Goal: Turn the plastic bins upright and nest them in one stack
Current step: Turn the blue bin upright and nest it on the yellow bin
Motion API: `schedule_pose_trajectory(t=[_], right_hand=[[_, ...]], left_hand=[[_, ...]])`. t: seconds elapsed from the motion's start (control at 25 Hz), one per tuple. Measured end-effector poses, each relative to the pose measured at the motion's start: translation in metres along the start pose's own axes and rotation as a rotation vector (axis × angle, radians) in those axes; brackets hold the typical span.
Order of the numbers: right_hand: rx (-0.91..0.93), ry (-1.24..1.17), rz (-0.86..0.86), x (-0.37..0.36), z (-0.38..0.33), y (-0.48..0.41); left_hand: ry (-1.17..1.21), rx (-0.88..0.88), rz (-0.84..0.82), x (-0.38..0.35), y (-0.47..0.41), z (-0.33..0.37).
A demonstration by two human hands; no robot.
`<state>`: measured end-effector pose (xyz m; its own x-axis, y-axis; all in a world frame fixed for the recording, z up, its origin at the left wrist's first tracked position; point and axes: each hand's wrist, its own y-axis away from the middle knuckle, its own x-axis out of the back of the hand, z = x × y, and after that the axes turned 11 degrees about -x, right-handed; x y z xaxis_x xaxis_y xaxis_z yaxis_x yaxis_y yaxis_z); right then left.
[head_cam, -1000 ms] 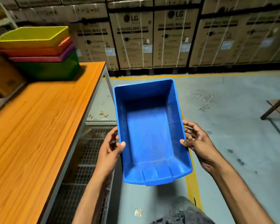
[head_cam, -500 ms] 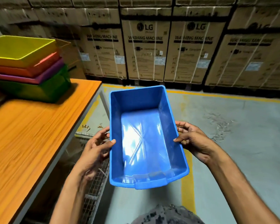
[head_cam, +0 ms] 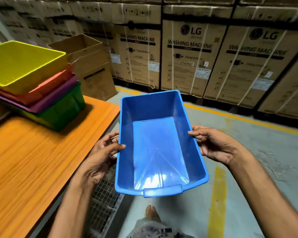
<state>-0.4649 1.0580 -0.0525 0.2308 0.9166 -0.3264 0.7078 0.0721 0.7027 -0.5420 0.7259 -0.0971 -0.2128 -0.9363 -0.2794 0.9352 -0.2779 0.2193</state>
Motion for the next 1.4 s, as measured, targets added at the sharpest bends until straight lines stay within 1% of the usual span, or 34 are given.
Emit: schedule_pose_trajectory(t=[0.08, 0.2, 0.28, 0.36, 0.44, 0.48, 0.6, 0.72, 0.84, 0.96, 1.0, 1.08, 1.12, 1.2, 1.28, 1.36, 1.4], right_hand=[[-0.027, -0.007, -0.024, -0.006, -0.040, -0.021], [-0.011, -0.066, -0.058, -0.021, -0.104, -0.037], [0.000, -0.102, -0.048, -0.034, -0.142, -0.049], [0.009, -0.094, 0.000, -0.044, -0.177, -0.068], [-0.002, -0.069, -0.006, -0.050, -0.207, -0.088], [-0.014, -0.047, -0.035, -0.053, -0.223, -0.099], [-0.007, -0.013, -0.117, -0.050, -0.267, -0.135], [-0.022, 0.052, -0.177, -0.049, -0.313, -0.169], [-0.034, 0.193, -0.211, -0.054, -0.359, -0.202], [-0.085, 0.322, -0.322, -0.070, -0.398, -0.227], [-0.079, 0.365, -0.328, -0.078, -0.409, -0.232], [-0.060, 0.399, -0.382, -0.094, -0.434, -0.253], [-0.067, 0.400, -0.437, -0.104, -0.446, -0.263], [-0.010, 0.394, -0.519, -0.129, -0.465, -0.281], [0.028, 0.457, -0.547, -0.159, -0.473, -0.279], [0.048, 0.473, -0.606, -0.189, -0.470, -0.251], [0.100, 0.432, -0.692, -0.206, -0.468, -0.234]], left_hand=[[0.022, 0.044, -0.001, 0.003, -0.043, 0.009], [0.034, 0.106, -0.011, -0.003, -0.101, 0.033], [0.081, 0.185, -0.022, -0.007, -0.135, 0.053], [0.105, 0.285, 0.029, -0.012, -0.159, 0.074], [0.116, 0.333, 0.067, -0.018, -0.181, 0.092], [0.111, 0.332, 0.091, -0.021, -0.192, 0.100], [0.128, 0.238, 0.159, -0.029, -0.218, 0.127], [0.170, 0.056, 0.224, -0.040, -0.237, 0.152], [0.148, -0.114, 0.360, -0.056, -0.251, 0.180], [0.154, -0.178, 0.462, -0.066, -0.256, 0.204], [0.161, -0.186, 0.499, -0.069, -0.254, 0.212], [0.191, -0.212, 0.573, -0.071, -0.248, 0.227], [0.192, -0.234, 0.599, -0.071, -0.244, 0.235], [0.178, -0.269, 0.645, -0.068, -0.231, 0.253], [0.170, -0.319, 0.668, -0.058, -0.216, 0.272], [0.164, -0.358, 0.700, -0.055, -0.198, 0.293], [0.155, -0.385, 0.706, -0.051, -0.190, 0.304]])
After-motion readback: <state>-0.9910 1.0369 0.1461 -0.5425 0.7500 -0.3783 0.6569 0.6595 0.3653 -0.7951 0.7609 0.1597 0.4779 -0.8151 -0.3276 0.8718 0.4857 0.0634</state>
